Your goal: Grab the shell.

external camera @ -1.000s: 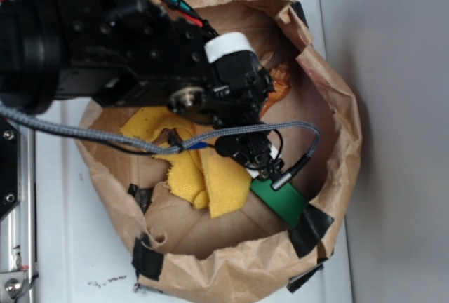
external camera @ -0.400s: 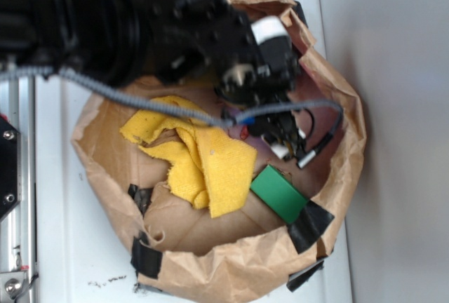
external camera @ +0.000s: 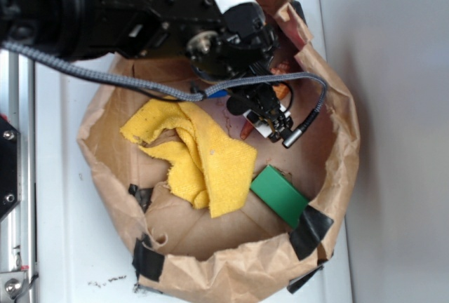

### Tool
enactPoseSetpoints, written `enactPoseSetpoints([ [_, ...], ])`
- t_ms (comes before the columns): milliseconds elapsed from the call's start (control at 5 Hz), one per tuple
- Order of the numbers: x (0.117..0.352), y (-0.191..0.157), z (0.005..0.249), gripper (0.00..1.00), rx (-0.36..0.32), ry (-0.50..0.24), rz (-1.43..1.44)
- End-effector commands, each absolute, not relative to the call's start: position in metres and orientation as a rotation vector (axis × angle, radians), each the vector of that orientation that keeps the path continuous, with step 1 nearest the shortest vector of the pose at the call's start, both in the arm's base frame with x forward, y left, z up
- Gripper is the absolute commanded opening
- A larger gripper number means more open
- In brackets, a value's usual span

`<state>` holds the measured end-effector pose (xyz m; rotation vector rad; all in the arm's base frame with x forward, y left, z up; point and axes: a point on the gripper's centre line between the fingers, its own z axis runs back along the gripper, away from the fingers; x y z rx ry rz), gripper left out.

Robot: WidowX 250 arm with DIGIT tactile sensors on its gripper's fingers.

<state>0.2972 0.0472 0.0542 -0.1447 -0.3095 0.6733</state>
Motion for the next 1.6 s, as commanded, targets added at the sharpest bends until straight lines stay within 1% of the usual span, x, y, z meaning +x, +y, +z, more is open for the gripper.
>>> enactPoseSetpoints([
  [0,0.317,0.061,0.047,1.00,-0.087,-0.349,0.721],
  [200,0.329,0.065,0.039,1.00,-0.061,-0.340,0.752],
  [400,0.335,0.066,0.030,1.00,-0.041,-0.333,0.760],
  [600,0.336,0.062,0.026,1.00,-0.035,-0.319,0.753],
  [800,0.333,0.060,0.024,0.00,-0.044,-0.316,0.745],
  [1000,0.330,0.063,0.029,0.00,-0.060,-0.316,0.731],
  [1200,0.320,0.062,0.046,0.00,-0.113,-0.304,0.698],
  [1400,0.303,0.056,0.064,0.00,-0.171,-0.300,0.638],
])
